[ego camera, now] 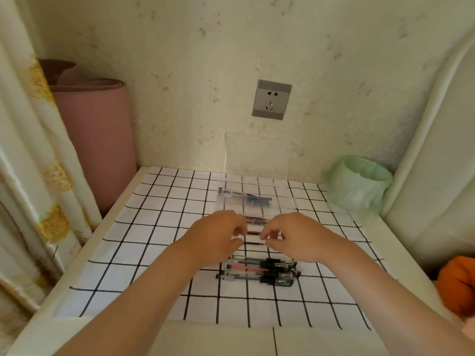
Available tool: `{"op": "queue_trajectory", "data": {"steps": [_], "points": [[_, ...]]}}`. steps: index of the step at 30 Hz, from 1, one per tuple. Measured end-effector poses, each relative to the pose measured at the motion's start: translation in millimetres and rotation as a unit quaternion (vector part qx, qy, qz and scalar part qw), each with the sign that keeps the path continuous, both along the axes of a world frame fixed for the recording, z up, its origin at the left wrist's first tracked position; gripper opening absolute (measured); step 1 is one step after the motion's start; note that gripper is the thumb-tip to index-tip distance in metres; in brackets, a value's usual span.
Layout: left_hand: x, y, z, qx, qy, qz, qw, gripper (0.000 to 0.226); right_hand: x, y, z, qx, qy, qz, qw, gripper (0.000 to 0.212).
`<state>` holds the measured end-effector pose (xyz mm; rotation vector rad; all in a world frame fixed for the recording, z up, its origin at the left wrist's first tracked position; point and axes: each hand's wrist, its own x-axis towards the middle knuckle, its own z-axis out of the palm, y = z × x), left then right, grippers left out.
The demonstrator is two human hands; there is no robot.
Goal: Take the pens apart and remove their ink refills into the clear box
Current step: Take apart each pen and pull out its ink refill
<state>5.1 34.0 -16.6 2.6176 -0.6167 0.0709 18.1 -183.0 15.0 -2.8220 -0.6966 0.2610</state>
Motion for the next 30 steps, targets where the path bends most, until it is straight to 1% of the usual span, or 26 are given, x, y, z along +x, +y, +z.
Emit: {"op": "queue_trajectory", "data": {"steps": [4,7,10,13,15,17,19,23,26,30], "points": [[-8.6,-7.2,-3.1,0.040,0.031,-0.027,0.998,0.023,-9.0,-9.8,-5.2,-0.027,0.060,-0.001,0.998,0.025],[-10.7,-9.1,-4.5,0.062,0.049,-0.031,0.996,0.028,-11.4,-9.2,-9.3,-0.052,0.096,-0.009,0.994,0.039],[-9.8,-9.6,-4.7,0.076,0.061,-0.034,0.995,0.035,-12.1,-4.7,-13.7,-0.044,0.100,-0.015,0.994,0.043],[-6.6,-10.1,-6.1,0.094,0.066,-0.025,0.993,0.034,-11.0,-1.6,-16.2,-0.032,0.096,-0.014,0.995,0.045],[-4.7,-10.6,-8.0,0.096,0.069,-0.018,0.993,0.032,-9.8,-0.9,-16.7,-0.025,0.092,-0.009,0.995,0.041],[-4.0,-11.2,-8.8,0.096,0.074,-0.013,0.993,0.032,-8.8,-2.5,-16.5,-0.025,0.072,-0.008,0.997,0.029],[-4.4,-11.8,-8.5,0.102,0.073,-0.010,0.992,0.032,-7.7,-5.0,-16.6,-0.047,0.051,-0.007,0.998,0.022],[-6.1,-13.2,-8.9,0.101,0.064,-0.004,0.993,0.031,-6.4,-3.1,-18.9,-0.090,0.035,-0.002,0.995,0.018],[-6.4,-13.2,-8.6,0.104,0.061,-0.002,0.993,0.031,-7.2,-0.2,-20.9,-0.117,0.012,0.016,0.993,0.020],[-5.8,-13.1,-8.1,0.104,0.055,0.002,0.993,0.030,-9.3,-0.6,-22.2,-0.112,-0.012,0.029,0.993,0.022]]}}
